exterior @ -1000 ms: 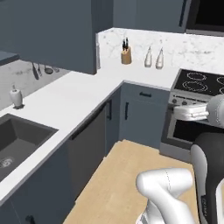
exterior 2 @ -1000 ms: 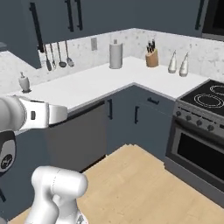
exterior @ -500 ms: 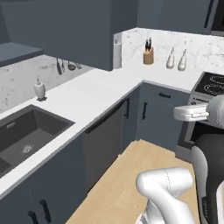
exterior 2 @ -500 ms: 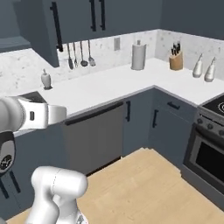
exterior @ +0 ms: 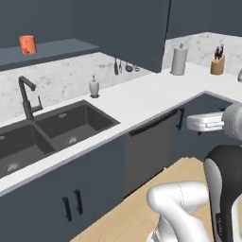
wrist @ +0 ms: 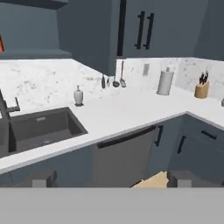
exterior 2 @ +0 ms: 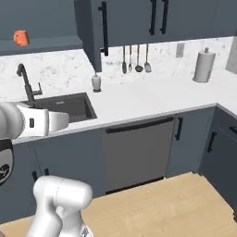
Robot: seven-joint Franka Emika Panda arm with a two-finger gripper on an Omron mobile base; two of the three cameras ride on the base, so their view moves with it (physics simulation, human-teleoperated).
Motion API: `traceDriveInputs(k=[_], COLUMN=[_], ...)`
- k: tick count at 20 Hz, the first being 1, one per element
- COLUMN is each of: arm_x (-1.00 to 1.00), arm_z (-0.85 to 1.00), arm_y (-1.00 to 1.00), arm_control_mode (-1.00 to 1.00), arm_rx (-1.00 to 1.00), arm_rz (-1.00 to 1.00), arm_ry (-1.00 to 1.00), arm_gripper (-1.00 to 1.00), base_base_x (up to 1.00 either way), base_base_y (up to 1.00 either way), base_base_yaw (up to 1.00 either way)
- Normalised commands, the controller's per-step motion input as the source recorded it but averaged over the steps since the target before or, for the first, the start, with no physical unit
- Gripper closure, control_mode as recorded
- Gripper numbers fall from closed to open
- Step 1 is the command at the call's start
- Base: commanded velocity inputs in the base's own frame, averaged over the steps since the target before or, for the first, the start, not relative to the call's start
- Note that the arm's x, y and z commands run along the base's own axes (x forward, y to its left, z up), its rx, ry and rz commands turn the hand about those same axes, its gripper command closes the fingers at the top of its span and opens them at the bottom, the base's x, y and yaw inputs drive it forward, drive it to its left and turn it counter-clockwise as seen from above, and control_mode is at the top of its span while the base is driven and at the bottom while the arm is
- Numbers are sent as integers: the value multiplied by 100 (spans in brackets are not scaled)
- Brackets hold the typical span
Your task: Gather all objects into one cabinet and sort the glasses and bowls to opposite sides.
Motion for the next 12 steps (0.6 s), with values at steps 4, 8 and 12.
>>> traceDriveInputs(k=[4,8,12], arm_x=[0,0,0], arm_z=[0,0,0], arm_y=[0,0,0], arm_control_mode=[100,100,100], arm_rx=[0,0,0], arm_rz=[0,0,0], arm_ry=[0,0,0], arm_gripper=[-100,-100,-100], base_base_x=[0,10,14], base_base_y=[11,1,0], base_base_yaw=[57,58,62])
